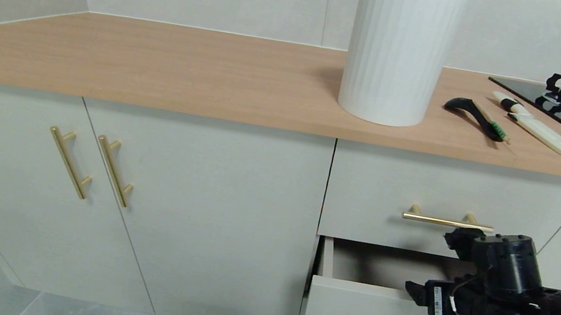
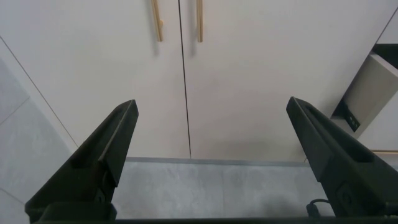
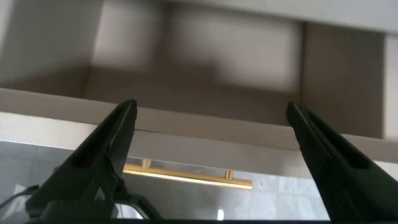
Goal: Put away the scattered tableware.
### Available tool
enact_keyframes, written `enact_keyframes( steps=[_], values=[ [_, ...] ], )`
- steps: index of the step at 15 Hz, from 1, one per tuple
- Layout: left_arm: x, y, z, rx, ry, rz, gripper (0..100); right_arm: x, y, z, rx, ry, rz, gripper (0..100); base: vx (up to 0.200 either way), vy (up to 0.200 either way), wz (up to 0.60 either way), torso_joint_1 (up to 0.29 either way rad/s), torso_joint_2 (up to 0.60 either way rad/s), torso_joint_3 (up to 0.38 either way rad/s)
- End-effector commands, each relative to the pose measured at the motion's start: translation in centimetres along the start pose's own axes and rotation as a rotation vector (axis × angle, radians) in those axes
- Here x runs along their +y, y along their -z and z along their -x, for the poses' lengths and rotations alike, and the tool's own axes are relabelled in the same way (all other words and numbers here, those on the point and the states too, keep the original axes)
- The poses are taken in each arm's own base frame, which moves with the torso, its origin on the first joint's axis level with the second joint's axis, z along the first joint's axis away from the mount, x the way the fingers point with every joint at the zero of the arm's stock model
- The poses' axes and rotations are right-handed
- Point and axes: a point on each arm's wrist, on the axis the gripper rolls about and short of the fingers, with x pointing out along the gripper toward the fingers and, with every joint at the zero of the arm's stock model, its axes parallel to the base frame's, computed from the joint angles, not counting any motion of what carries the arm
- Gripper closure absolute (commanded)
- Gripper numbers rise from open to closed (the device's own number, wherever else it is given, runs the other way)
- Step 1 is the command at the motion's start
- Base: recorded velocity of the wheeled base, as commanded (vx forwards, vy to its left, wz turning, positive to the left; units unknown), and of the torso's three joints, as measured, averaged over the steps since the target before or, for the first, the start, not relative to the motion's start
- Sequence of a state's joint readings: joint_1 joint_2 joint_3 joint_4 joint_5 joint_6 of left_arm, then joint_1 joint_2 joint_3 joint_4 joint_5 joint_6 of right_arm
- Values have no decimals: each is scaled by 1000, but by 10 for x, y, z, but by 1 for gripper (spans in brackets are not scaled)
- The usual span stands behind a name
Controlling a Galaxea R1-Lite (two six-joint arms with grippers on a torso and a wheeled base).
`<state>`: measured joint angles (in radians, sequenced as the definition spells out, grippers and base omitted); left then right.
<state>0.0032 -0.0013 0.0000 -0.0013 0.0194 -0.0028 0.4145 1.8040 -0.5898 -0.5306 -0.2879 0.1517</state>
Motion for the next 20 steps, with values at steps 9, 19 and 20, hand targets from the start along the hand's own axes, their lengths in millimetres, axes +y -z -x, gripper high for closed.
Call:
enact_keyframes(
  steps=[9, 19, 20],
  values=[
    [0, 0, 0, 1, 0, 0, 0, -7, 4, 24, 109, 26, 42, 0, 0, 0, 0, 0, 0, 0],
    [0, 0, 0, 1, -2, 0, 0, -9, 39, 97, 475, -108, 444, 0, 0, 0, 0, 0, 0, 0],
    [0, 0, 0, 1, -2, 0, 0, -9, 38, 98, 472, -121, 449, 0, 0, 0, 0, 0, 0, 0]
  ],
)
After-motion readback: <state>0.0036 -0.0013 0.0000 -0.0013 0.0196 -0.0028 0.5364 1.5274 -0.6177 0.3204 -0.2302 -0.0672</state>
